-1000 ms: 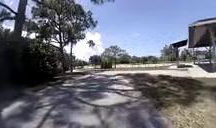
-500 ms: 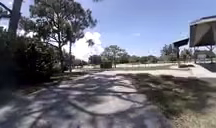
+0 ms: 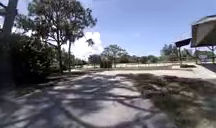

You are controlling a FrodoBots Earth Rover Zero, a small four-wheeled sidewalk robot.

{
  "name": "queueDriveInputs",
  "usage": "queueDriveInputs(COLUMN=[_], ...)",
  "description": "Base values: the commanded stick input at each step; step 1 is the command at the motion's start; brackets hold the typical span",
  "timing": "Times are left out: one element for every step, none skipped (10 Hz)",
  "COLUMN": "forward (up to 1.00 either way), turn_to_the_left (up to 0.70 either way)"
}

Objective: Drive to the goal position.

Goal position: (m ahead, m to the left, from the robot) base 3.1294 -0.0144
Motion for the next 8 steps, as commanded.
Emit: queueDriveInputs(forward=[0.5,0.5,0.5,0.5,0.5,0.5,0.5,0.5], turn_to_the_left=[0.0,0.0,0.0,0.0,0.0,0.0,0.0,0.0])
